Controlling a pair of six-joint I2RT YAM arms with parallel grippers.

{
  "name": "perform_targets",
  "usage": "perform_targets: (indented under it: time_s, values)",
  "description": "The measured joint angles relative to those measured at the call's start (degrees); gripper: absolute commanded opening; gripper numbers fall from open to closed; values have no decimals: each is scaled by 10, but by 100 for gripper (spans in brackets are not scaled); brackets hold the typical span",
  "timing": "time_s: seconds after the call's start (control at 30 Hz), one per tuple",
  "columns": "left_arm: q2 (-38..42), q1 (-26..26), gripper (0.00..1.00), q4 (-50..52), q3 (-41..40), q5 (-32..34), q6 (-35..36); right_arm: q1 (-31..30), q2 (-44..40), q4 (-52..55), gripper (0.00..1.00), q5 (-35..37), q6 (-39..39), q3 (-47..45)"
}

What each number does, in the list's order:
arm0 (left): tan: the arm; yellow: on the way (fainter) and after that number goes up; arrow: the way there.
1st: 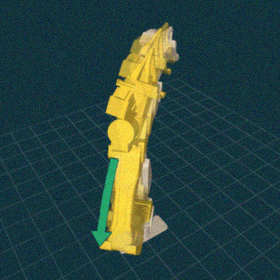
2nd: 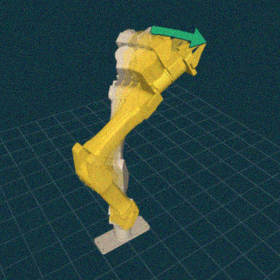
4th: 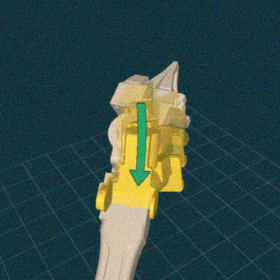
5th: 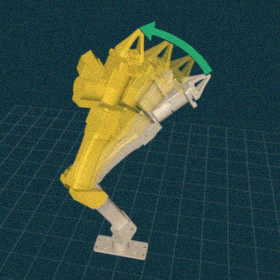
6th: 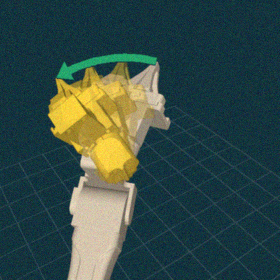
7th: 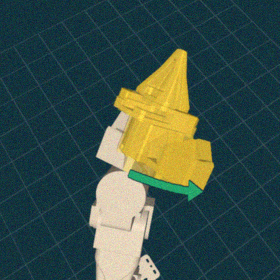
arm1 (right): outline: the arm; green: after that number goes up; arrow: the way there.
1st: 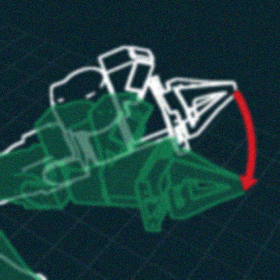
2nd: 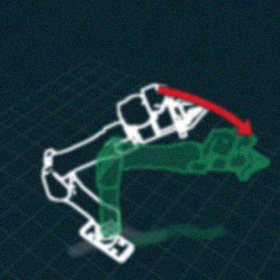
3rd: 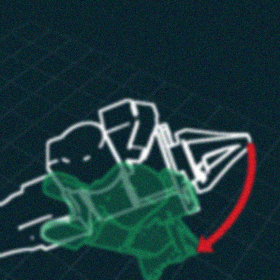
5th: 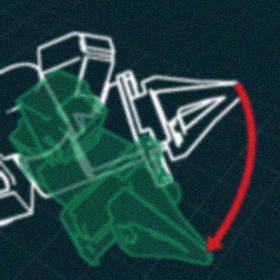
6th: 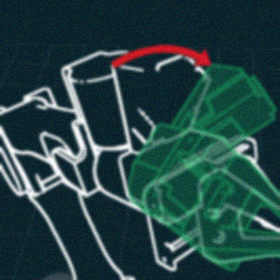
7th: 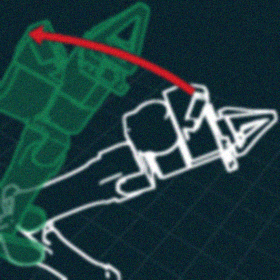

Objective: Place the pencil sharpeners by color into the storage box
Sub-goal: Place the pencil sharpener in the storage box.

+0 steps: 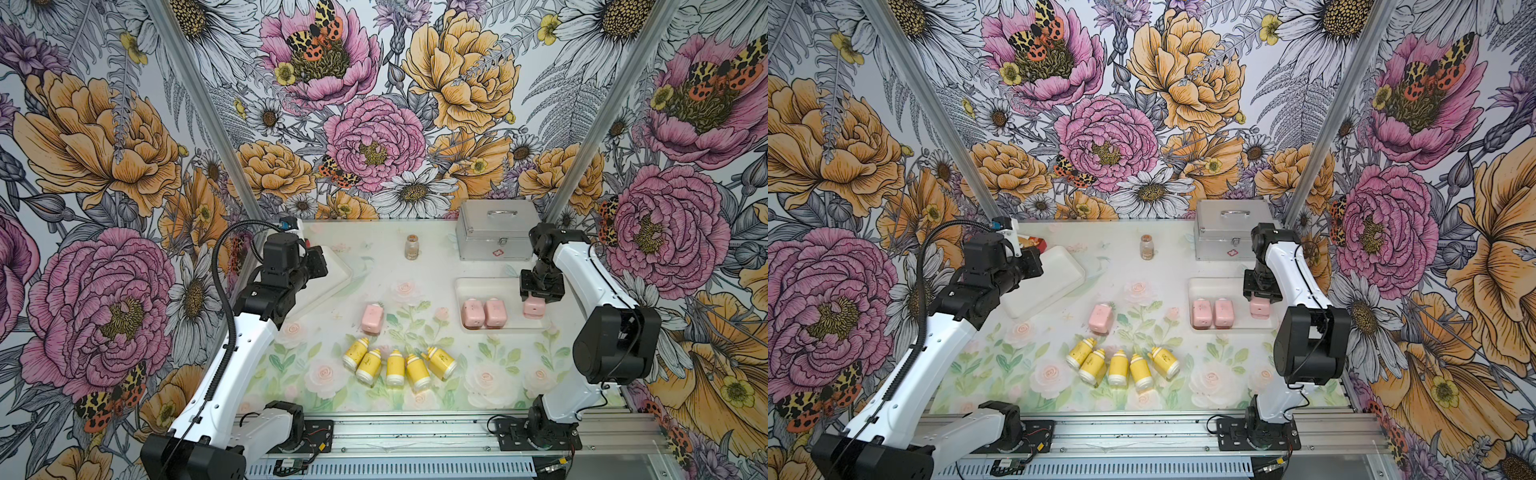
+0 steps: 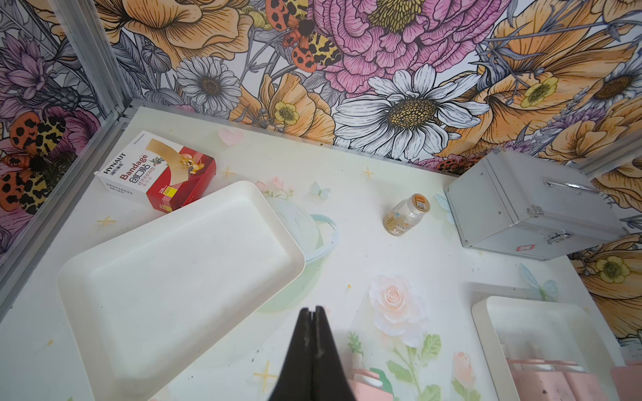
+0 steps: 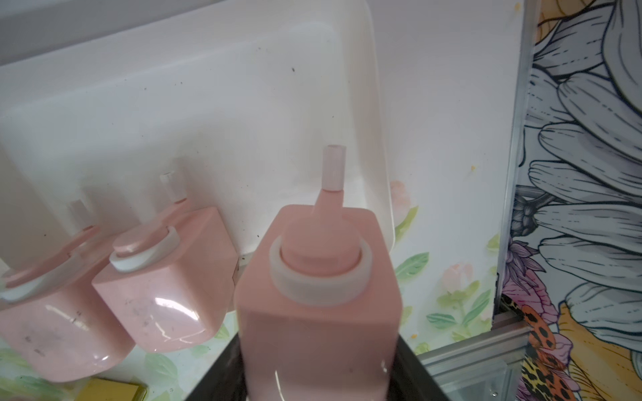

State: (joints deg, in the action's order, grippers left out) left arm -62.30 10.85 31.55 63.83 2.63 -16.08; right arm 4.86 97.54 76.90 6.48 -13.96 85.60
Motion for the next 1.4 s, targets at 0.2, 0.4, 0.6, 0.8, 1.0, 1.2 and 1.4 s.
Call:
perform_targets:
  time_s: [0.2,0.4,0.6,0.8,1.0,1.2,1.4]
  values:
    - [0,0,0,0,0,-5,0,12,27,-21,46,-12,2,0]
    - [0,0,0,0,0,-5,0,24,48,-30,46,-14,4,-1]
    - [0,0,0,0,0,-5,0,30,58,-39,47,-14,4,-21]
    - [0,-2,0,0,0,-5,0,37,58,-40,48,-14,4,-23]
    - [0,-2,0,0,0,-5,0,42,75,-41,50,-14,3,-27]
    - [0,-2,0,0,0,-5,0,42,89,-39,58,-14,3,-29]
    - [0,-2,0,0,0,-5,0,42,89,-39,67,-12,3,-30]
